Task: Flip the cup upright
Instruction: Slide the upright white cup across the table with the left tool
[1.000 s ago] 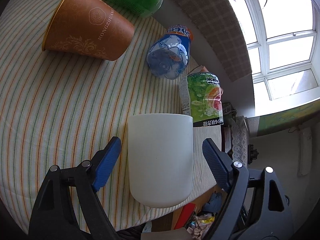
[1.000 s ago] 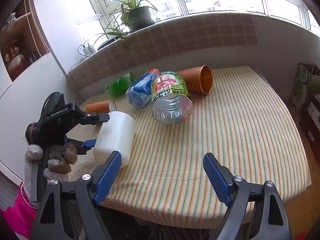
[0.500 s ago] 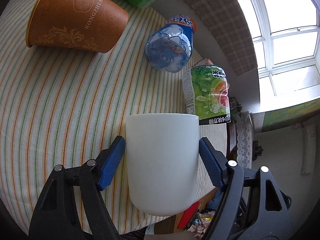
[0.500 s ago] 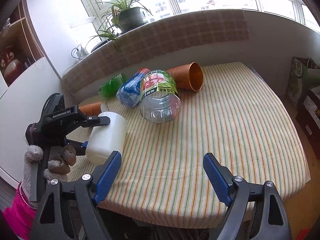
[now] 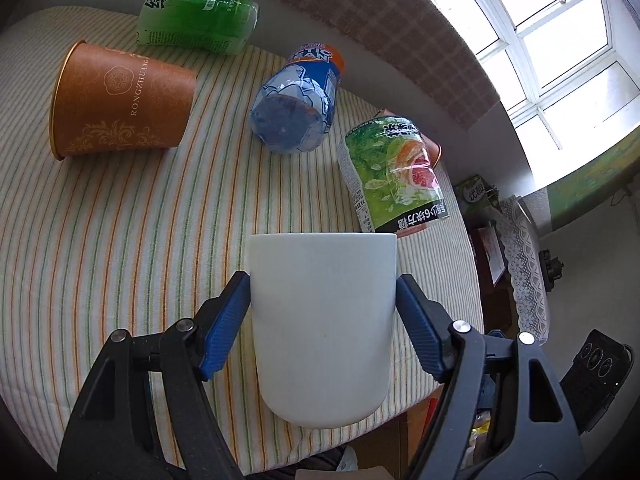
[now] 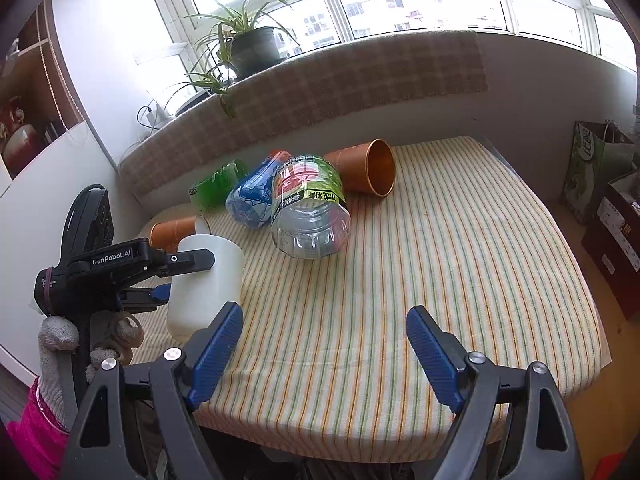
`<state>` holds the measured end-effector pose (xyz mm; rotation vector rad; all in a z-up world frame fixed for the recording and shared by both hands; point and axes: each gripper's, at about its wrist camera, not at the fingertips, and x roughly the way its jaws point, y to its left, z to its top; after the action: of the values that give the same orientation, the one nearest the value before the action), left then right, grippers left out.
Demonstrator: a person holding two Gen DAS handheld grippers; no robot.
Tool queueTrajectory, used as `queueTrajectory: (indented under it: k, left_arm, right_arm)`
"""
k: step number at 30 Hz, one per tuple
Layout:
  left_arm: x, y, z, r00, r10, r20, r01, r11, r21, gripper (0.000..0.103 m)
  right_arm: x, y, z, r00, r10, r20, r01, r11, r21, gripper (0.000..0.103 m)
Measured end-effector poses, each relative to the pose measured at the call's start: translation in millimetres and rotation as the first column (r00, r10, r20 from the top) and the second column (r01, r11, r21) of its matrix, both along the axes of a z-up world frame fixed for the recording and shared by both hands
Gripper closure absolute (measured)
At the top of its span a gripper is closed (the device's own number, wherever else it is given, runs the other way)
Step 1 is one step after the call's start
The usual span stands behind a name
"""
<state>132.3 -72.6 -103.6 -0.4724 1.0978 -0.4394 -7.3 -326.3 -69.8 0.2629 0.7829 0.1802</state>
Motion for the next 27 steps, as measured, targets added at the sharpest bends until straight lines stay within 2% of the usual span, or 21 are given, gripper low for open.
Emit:
queueTrajectory:
  k: [8, 20, 27]
  left_arm:
    - [-14.4, -8.5, 15.9, 0.991, -0.029, 0.131, 0.015, 0.994, 0.11, 0.027]
    - [-14.3, -21.9, 28.9, 0.952, -0.063, 0.3, -0.011, 0.971, 0.239, 0.027]
    - [-12.0, -29.1, 25.5, 0.935, -0.095, 0.342, -0.005, 0.959, 0.282, 0.028]
  right_arm:
    - [-3.2, 0.3, 2.2, 1.0, -0.016, 0.013, 0.016, 1.0, -0.01, 0.017]
    - [-5.9, -1.6, 3.3, 0.999, -0.028, 0.016, 0.028, 1.0, -0.011, 0.017]
    - [-7.2, -3.6, 2.4, 0.999, -0.034, 0.01, 0.034, 0.999, -0.016, 0.017]
